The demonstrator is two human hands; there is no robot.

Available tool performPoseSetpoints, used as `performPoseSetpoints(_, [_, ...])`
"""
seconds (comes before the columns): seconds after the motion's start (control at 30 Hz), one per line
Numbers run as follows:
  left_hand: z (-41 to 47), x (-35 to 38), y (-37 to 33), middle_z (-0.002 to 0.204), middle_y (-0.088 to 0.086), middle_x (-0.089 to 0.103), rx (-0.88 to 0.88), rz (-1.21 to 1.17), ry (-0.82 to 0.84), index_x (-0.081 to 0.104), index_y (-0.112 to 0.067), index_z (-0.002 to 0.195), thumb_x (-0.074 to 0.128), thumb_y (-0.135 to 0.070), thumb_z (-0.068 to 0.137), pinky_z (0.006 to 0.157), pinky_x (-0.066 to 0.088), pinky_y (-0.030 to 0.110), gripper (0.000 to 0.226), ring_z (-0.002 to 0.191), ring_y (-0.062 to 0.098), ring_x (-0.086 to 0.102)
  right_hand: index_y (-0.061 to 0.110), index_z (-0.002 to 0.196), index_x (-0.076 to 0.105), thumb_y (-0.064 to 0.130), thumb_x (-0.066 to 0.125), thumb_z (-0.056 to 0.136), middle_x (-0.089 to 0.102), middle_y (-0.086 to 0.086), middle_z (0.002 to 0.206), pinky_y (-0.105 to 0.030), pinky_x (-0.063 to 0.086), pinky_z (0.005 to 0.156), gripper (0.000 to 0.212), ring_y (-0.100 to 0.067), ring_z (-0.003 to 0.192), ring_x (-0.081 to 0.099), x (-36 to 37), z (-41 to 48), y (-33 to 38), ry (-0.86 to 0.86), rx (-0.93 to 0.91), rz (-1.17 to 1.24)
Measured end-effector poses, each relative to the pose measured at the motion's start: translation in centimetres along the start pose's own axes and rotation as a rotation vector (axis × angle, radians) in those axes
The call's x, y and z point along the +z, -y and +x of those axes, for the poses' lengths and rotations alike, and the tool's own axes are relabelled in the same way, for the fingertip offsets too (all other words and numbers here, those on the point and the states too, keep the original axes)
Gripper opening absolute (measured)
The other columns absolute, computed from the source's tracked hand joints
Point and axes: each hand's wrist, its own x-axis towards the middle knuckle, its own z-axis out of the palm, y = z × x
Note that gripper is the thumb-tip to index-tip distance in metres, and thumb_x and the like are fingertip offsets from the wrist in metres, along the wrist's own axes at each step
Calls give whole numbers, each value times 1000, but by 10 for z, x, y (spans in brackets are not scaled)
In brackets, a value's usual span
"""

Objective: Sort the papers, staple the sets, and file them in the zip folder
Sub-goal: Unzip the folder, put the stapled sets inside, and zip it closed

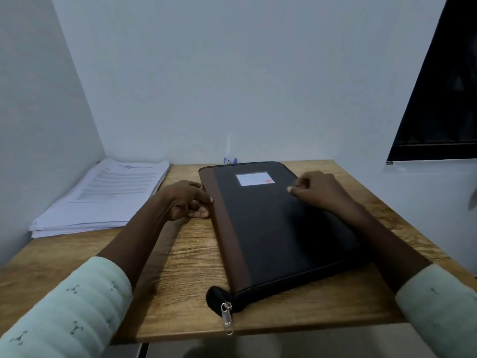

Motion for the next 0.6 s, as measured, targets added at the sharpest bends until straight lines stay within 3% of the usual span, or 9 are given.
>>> performPoseSetpoints(0.07, [4, 3, 1, 89, 17, 62, 15, 35, -7, 61, -1, 101, 63, 0, 91, 53, 58, 33, 11, 58, 20, 56, 20, 101, 65, 65, 62, 81, 66, -4, 112, -36, 50, 87, 50, -27, 105, 61, -5, 17, -27, 62, 149, -149])
performPoseSetpoints(0.13, [8, 7, 2, 88, 13, 64, 28, 37, -13, 64, 3, 107, 73, -13, 87, 59, 55, 32, 27, 64, 20, 58, 15, 96, 64, 77, 55, 76, 66, -6, 106, -35, 50, 82, 66, -28, 98, 62, -2, 26, -39, 119, 207, -192])
performPoseSetpoints(0.23, [9, 17, 7, 110, 14, 70, 34, -126, 8, 59, 0, 124, 69, -3, 88, 65, 57, 29, 38, 88, 22, 66, 14, 80, 60, 77, 59, 72, 65, -4, 89, -32, 47, 70, 64, -25, 85, 63, 2, 24, -41, 124, 201, -115])
performPoseSetpoints(0.3, [11, 19, 14, 115, 16, 68, 98, -368, 17, 54, -3, 130, 61, 8, 89, 61, 60, 29, 43, 91, 22, 67, 11, 76, 54, 66, 69, 74, 63, -2, 81, -31, 42, 65, 57, -22, 80, 60, 0, 19, -40, 64, 193, 33])
performPoseSetpoints(0.4, [9, 17, 17, 122, 18, 66, 264, -645, 111, 52, -12, 131, 63, 6, 86, 71, 62, 38, 50, 94, 27, 71, 15, 80, 53, 58, 71, 78, 63, 1, 81, -32, 42, 65, 47, -17, 75, 58, -8, 14, -37, -64, 177, 353])
performPoseSetpoints(0.5, [2, 16, 5, 116, 10, 70, 417, -616, 165, 50, -17, 137, 63, -3, 86, 77, 62, 39, 55, 93, 23, 72, 18, 75, 46, 61, 69, 79, 58, 1, 73, -31, 40, 60, 48, -17, 68, 54, -15, 17, -32, -170, 112, 466])
performPoseSetpoints(0.6, [-1, 14, -9, 122, 10, 65, 480, -586, 222, 46, -21, 143, 62, -7, 87, 85, 59, 40, 60, 101, 24, 66, 19, 78, 47, 59, 72, 77, 58, -2, 77, -35, 46, 65, 47, -16, 71, 55, -18, 20, -32, -186, 44, 669])
